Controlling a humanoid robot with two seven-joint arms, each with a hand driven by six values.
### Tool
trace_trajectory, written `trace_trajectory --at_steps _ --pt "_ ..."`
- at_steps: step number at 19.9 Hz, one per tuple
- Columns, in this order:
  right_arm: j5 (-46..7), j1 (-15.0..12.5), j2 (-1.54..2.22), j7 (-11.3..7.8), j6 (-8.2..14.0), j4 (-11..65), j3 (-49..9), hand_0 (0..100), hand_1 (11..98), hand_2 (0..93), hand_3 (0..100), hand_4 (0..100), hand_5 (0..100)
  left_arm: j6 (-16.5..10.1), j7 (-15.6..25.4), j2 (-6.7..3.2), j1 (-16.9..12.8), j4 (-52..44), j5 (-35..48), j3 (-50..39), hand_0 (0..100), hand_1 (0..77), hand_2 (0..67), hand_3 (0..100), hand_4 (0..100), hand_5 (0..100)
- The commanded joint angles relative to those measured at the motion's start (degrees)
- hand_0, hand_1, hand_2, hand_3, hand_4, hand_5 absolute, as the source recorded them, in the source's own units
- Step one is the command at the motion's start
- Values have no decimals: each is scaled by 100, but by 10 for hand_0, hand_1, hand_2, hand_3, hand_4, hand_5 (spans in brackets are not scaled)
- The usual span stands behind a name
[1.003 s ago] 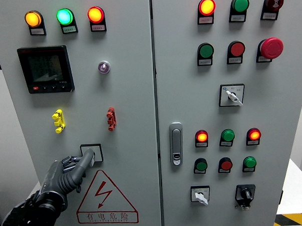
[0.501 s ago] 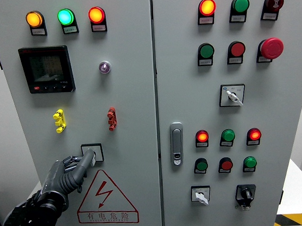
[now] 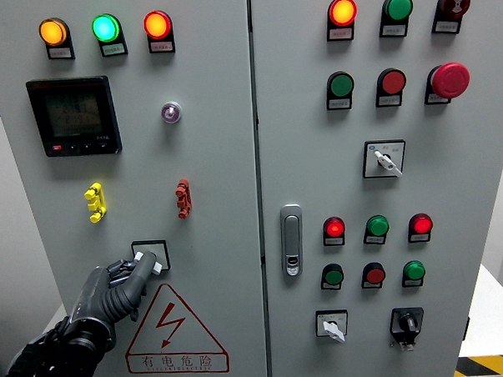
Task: Turn on light switch 1
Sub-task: 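Twist the rotary switch knob clockwise with the left hand, then hold the left hand on the turned switch knob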
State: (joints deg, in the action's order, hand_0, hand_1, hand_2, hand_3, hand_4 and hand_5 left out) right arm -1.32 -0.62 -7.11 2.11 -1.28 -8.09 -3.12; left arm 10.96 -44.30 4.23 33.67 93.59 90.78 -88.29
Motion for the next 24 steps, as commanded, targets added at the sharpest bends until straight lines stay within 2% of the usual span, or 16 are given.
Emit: trace_trajectory --at_steps 1,5,10,11,12,14,15,16,17,18,19,21,24 --pt "0 0 -1 0 -4 0 4 0 199 0 198 194 105 2 0 -1 17 -25 1 -4 696 437 527 938 1000 1000" --pt "0 0 8 0 -4 0 4 0 199 0 198 194 105 20 0 8 17 -8 1 -4 703 418 527 941 1000 1000" --pt "0 0 -1 0 5 0 4 0 196 0 198 194 105 20 0 16 0 1 1 -4 727 398 527 942 1000 1000" --pt "0 0 8 0 -3 0 4 0 196 0 198 194 105 20 0 17 -9 10 1 -4 674 382 526 941 1000 1000" --pt "0 0 -1 0 -4 0 -4 0 197 0 198 194 105 20 9 17 -27 18 -8 -4 587 386 525 939 1000 1000" --pt "0 0 8 0 -4 0 4 0 198 0 198 194 105 20 9 25 -53 27 -17 -4 503 403 522 938 1000 996" --pt "0 0 -1 0 -4 0 4 0 198 0 198 194 104 20 9 25 -62 27 -17 -4 453 421 516 936 1000 990" --pt "0 0 -1 0 -4 0 -4 0 198 0 198 194 104 20 9 34 -62 27 -26 -4 370 435 513 934 1000 987" --pt "0 0 -1 0 5 0 4 0 195 0 198 194 104 20 18 34 -71 36 -26 -4 216 455 507 929 1000 981" --pt "0 0 -1 0 -3 0 4 0 195 0 198 194 104 20 18 34 -71 45 -26 -4 156 465 504 927 1000 978" --pt "0 0 -1 0 5 0 4 0 197 0 198 194 104 11 18 34 -71 45 -26 -4 137 470 500 926 1000 976" --pt "0 0 8 0 5 0 -4 0 198 0 198 194 104 11 27 34 -71 45 -35 -4 12 489 490 921 1000 971" --pt "0 0 -1 0 -4 0 4 0 198 0 198 194 104 11 44 52 -123 71 -43 -4 0 498 485 918 1000 964"
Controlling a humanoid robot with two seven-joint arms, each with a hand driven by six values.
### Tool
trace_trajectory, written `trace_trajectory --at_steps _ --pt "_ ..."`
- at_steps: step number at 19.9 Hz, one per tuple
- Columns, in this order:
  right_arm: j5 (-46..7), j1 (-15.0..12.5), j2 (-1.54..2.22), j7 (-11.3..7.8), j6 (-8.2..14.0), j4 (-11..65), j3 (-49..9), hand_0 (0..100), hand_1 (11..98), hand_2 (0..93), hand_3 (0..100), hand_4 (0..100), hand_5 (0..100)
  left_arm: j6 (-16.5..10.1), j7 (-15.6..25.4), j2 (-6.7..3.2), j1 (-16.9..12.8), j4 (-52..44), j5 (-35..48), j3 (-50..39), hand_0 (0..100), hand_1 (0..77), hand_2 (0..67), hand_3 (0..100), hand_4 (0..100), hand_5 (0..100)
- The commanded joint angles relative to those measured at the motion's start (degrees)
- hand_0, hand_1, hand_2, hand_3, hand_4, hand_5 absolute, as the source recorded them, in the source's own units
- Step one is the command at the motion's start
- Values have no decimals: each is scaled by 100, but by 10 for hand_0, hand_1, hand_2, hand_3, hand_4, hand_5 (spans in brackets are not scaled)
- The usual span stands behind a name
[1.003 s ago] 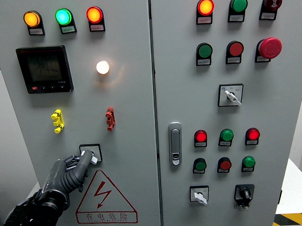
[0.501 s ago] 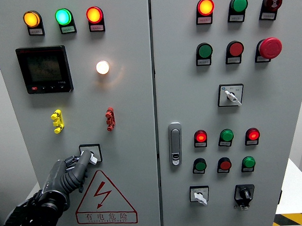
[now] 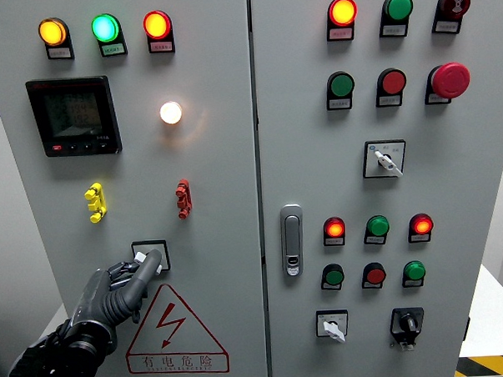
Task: Turn on light switch 1
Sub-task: 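Hold the left hand on the turned switch knob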
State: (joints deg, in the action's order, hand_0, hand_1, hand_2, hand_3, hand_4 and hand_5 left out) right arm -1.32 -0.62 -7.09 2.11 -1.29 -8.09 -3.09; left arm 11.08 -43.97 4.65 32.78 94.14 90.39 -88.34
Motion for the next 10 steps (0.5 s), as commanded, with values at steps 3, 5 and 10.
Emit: trace_trajectory --at_steps 3,5,10 --pt "0 0 -3 0 -2 0 1 0 197 0 198 194 105 -9 55 9 -149 34 -4 -17 0 501 476 914 1000 960" --pt "0 0 5 0 6 0 1 0 199 0 198 194 105 -10 125 9 -210 86 -4 -26 0 504 475 913 1000 960" --pt "0 0 -3 0 -2 0 -7 0 198 0 198 194 105 -36 476 9 -368 113 -22 -105 0 519 475 913 1000 938"
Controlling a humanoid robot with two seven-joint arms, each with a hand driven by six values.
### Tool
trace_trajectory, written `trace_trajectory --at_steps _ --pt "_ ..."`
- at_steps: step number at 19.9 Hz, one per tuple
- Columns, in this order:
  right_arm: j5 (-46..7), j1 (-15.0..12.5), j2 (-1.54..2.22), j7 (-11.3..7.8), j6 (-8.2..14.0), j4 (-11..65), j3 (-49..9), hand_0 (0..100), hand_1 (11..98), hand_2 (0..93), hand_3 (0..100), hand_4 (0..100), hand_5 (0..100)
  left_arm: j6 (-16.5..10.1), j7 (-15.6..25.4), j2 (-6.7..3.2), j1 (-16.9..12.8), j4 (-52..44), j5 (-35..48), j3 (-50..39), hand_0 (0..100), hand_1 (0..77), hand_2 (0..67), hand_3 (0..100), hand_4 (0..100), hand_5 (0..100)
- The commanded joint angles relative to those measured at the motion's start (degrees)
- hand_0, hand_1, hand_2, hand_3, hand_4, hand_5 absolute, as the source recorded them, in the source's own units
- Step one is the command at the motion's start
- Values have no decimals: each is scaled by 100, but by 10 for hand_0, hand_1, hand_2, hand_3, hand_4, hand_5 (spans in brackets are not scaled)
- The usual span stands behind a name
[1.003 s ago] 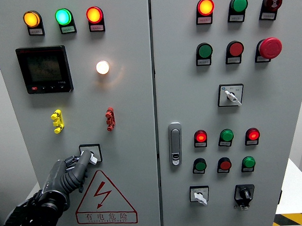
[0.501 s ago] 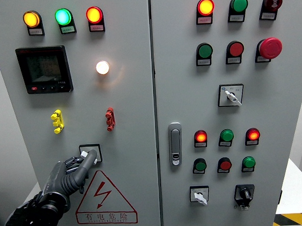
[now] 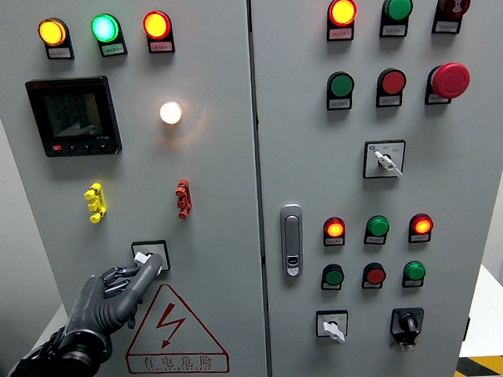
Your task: Turn on light switch 1
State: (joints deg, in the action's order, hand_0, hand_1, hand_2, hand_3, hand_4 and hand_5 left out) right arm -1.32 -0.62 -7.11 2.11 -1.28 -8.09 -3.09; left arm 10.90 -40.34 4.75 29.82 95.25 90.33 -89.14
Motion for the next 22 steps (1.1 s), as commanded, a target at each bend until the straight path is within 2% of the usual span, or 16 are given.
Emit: trace_trajectory --at_steps 1,5,8,12,13,14,15,16,17,19,21,22 --pt "0 0 -1 0 4 0 1 0 199 0 198 194 105 -36 184 0 -125 11 -24 -42 0 524 474 912 1000 930" --pt "0 0 -1 0 -4 0 -8 0 199 0 198 194 105 -97 307 17 -345 98 -68 -34 0 538 478 914 1000 910" --pt "0 0 8 0 -4 0 1 0 199 0 198 194 105 -237 334 79 -451 222 -217 -42 0 536 461 904 1000 912" --pt "0 0 -1 0 -4 0 1 0 197 0 198 194 105 -396 623 9 -758 363 -612 -34 0 506 383 836 1000 988" --pt "0 0 8 0 -4 0 1 0 197 0 198 194 105 -440 737 -35 -863 363 -769 -25 0 495 354 788 1000 1000" --pt "0 0 -1 0 -4 0 -8 0 197 0 198 194 105 -492 834 -114 -977 363 -928 -16 0 492 349 763 1000 992" --pt "0 0 8 0 4 0 -8 0 197 0 198 194 105 -536 957 -201 -1144 354 -1095 -7 0 486 333 699 935 936" --pt "0 0 -1 0 5 0 1 0 197 0 198 194 105 -589 1114 -298 -1371 319 -1296 19 0 480 320 649 881 884" --pt "0 0 -1 0 -4 0 1 0 198 0 198 194 105 -633 1220 -325 -1556 293 -1446 37 0 473 314 623 851 854" --pt "0 0 8 0 -4 0 1 0 199 0 198 194 104 -695 1362 -316 -1970 231 -1745 37 0 459 298 521 761 796" --pt "0 0 -1 0 -4 0 1 0 199 0 198 194 104 -721 1502 -386 -2330 -23 -1948 45 0 452 289 488 729 773" --pt "0 0 8 0 4 0 1 0 199 0 198 194 104 -721 1659 -483 -2549 -172 -1992 80 0 449 285 479 719 765"
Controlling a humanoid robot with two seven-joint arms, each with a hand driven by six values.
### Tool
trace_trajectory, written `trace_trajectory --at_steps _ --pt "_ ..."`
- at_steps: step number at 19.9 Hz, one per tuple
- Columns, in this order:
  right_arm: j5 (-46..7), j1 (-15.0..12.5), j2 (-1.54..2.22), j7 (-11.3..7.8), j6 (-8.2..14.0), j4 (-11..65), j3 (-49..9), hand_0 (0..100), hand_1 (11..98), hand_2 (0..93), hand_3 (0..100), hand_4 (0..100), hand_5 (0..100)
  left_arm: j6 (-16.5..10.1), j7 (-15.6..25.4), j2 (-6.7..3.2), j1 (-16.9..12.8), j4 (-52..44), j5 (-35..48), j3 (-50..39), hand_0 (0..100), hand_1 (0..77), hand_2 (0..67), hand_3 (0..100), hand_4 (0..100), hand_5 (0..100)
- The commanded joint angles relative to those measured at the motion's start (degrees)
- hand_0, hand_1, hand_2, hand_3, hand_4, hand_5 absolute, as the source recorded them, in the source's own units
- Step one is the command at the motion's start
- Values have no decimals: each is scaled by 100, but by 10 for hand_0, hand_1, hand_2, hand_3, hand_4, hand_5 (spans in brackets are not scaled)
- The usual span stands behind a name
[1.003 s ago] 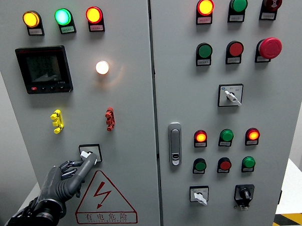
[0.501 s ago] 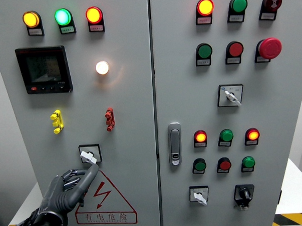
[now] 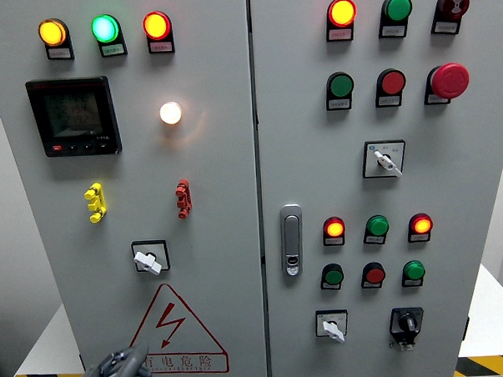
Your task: Turn on light switch 1
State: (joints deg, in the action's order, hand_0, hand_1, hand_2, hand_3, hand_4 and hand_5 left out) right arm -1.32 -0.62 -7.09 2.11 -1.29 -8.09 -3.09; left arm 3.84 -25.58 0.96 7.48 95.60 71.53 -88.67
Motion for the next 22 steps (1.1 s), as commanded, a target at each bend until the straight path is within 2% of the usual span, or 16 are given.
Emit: trace_trajectory --at_steps 1,3,4,5,6,7,10,11,13,14,16,18,20,21,22 --pt "0 0 -3 0 6 0 -7 0 199 0 198 194 104 -23 341 -175 -517 -348 -166 130 0 445 282 479 713 767" --pt "0 0 -3 0 -2 0 2 0 197 0 198 194 104 -14 667 -394 -860 -742 -437 384 0 409 276 481 712 769" --pt "0 0 6 0 -2 0 -7 0 195 0 198 194 104 -14 790 -465 -984 -997 -621 464 0 399 275 483 712 770" --pt "0 0 -3 0 6 0 2 0 194 0 198 194 104 -14 922 -535 -1063 -1374 -884 569 0 380 274 488 714 770" --pt "0 0 -3 0 -2 0 2 0 195 0 198 194 104 -14 1028 -579 -1064 -1734 -1087 701 0 363 272 504 721 772" --pt "0 0 -3 0 -2 0 2 0 195 0 198 194 104 -14 1177 -667 -1064 -2138 -1289 859 0 360 270 510 723 773" --pt "0 0 -3 0 6 0 2 0 195 0 198 194 104 -23 1975 -1027 -986 -3596 -1843 1744 0 347 268 519 727 769" --pt "0 0 -3 0 -2 0 2 0 195 0 198 194 104 -23 2239 -1115 -950 -4010 -2028 2105 0 334 267 522 727 767" --pt "0 0 -3 0 -2 0 2 0 197 0 198 194 104 -172 2714 -1273 -784 -4924 -2563 2974 0 308 266 524 729 765" --pt "0 0 -3 0 -2 0 2 0 197 0 198 194 104 -364 2864 -1300 -644 -5459 -2948 3509 0 296 264 524 729 761" --pt "0 0 6 0 -2 0 2 0 195 0 198 194 104 -716 3101 -1300 -337 -6435 -3713 4494 0 263 260 496 707 732" --pt "0 0 -3 0 -2 0 2 0 196 0 198 194 104 -1006 3435 -1196 -116 -7306 -4277 5452 0 238 256 414 633 634" --pt "0 0 -3 0 -2 0 2 0 190 0 198 194 104 -1331 3778 -897 -71 -7975 -4813 6472 0 214 245 320 550 564" --pt "0 0 6 0 -2 0 2 0 190 0 198 194 104 -1515 3814 -809 -71 -8239 -5077 6877 0 209 239 289 526 552" --pt "0 0 -3 0 6 0 2 0 195 0 198 194 104 -1657 3806 -730 -71 -8390 -5279 7124 0 195 220 220 447 505"
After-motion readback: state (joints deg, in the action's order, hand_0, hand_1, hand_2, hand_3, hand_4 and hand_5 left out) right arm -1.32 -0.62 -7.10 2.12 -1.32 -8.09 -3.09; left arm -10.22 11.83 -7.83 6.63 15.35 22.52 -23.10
